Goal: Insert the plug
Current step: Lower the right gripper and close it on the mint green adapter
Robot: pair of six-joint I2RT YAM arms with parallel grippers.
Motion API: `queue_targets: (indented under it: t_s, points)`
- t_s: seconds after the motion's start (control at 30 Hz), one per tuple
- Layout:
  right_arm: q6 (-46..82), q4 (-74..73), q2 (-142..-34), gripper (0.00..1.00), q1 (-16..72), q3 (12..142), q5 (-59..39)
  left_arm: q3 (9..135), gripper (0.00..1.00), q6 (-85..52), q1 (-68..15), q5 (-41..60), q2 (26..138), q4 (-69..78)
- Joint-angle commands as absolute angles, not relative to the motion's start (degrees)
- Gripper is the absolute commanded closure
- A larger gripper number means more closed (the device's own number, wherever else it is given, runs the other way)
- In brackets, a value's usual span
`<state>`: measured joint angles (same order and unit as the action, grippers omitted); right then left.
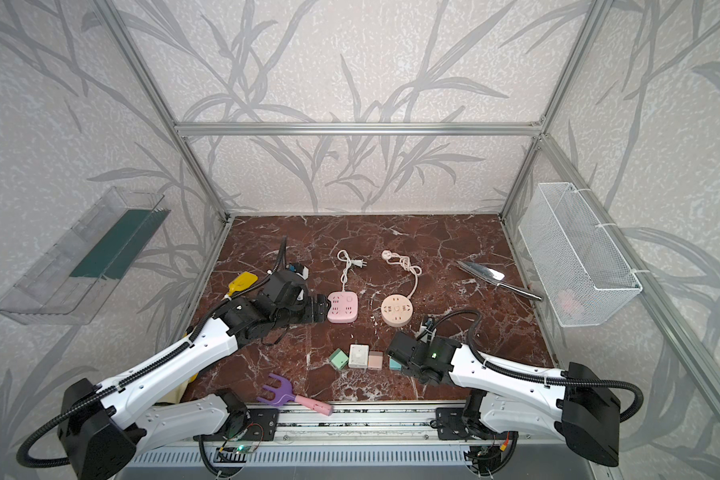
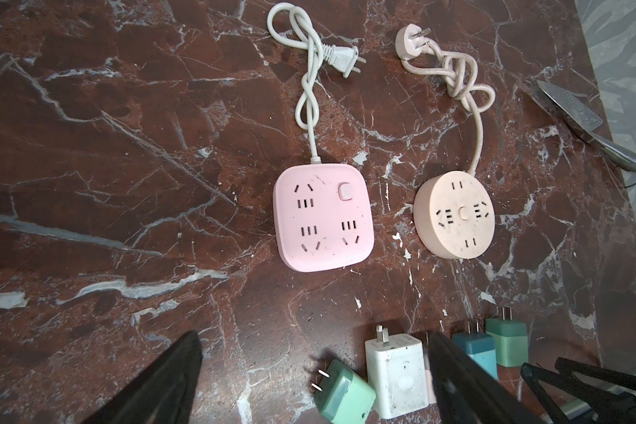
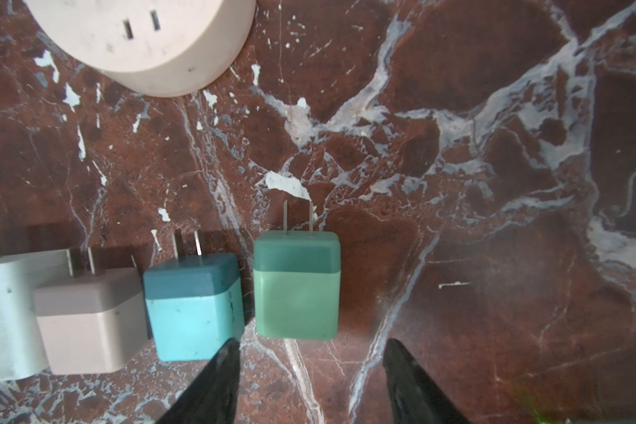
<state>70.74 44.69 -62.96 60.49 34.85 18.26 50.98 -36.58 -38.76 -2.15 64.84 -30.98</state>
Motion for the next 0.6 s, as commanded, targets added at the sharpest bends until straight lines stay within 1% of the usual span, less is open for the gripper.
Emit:
queue_targets:
  t_s: [0.0, 0.57]
  points:
    - [71.54, 43.92, -64.0, 0.39, 60.77, 34.63, 20.3, 50.82, 0.06, -37.78, -38.5, -1.48, 64.32, -29.84]
    - [70.23, 40.5, -69.19, 0.43, 59.51, 34.65, 20.39, 49.62, 0.08, -39.29, -38.58, -0.2, 63.46, -29.27]
